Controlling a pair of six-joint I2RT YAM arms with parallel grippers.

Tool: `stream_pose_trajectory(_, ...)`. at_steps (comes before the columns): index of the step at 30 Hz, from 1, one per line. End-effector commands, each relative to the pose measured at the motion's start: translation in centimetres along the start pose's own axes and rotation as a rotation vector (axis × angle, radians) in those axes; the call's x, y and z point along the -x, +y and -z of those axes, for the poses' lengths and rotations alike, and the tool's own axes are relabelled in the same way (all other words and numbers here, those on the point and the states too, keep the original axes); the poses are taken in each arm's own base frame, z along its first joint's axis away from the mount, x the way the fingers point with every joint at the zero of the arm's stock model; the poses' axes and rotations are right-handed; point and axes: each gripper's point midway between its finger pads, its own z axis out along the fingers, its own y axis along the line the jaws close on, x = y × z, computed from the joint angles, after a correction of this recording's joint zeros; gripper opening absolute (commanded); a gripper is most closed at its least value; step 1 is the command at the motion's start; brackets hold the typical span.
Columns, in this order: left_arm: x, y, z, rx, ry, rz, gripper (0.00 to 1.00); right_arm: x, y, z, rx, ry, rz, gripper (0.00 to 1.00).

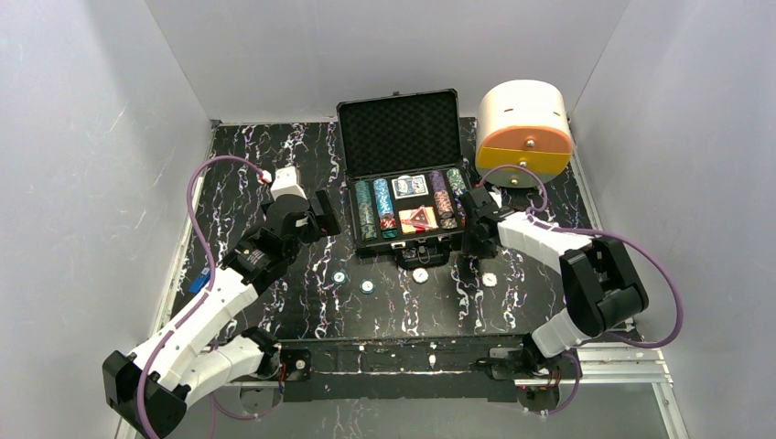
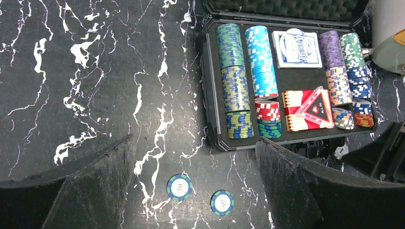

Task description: Pack up texas hold em set

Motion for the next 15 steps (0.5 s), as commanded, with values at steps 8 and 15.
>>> stream_pose_trajectory(8,-0.1,0.7,-0.3,0.031,-0.011,0.001,0.92,-1.9,0.3,2.9,0.061,0.07,0.007,0.46)
stream_pose_trajectory(15,0.1,0.4,-0.5,0.026,-0.01,-0.006,0.92,1.7,0.6,0.9,-0.008,-0.03,0.035,0.69)
